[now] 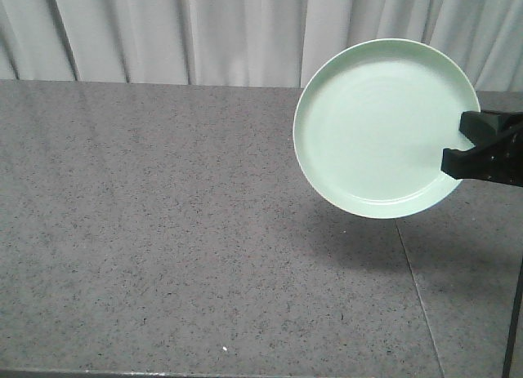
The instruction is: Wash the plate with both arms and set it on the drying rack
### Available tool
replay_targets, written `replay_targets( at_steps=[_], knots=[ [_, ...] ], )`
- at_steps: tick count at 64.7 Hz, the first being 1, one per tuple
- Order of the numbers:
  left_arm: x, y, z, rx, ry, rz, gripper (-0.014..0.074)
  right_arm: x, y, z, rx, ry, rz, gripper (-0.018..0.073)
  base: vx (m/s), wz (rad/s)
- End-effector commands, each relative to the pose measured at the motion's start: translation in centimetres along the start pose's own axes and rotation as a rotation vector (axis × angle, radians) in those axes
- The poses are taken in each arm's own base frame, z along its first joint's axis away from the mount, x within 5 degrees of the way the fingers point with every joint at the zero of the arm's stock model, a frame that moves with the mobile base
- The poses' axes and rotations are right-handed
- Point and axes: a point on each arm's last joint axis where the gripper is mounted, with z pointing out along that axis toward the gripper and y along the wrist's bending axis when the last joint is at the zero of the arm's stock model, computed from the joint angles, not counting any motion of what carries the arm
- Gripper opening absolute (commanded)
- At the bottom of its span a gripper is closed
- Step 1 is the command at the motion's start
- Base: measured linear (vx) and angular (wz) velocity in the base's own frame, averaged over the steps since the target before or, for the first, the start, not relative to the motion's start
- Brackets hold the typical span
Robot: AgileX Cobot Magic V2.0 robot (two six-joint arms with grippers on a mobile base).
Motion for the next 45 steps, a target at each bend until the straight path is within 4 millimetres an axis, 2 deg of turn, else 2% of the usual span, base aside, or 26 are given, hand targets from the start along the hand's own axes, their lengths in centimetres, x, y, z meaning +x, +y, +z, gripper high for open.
replay_targets(
  at_steps=[1,45],
  knots=[
    [-0.24,-0.01,-0.05,0.005,-0.074,-0.017,-0.0006,-1.68,-0.31,-0.74,0.034,-0.103,-0.001,-0.0005,0.0,0.0],
    [-0.24,-0.01,-0.05,0.005,-0.074,-0.017,-0.0006,-1.68,-0.31,-0.74,0.034,-0.103,-0.001,-0.0005,0.0,0.0]
  ],
)
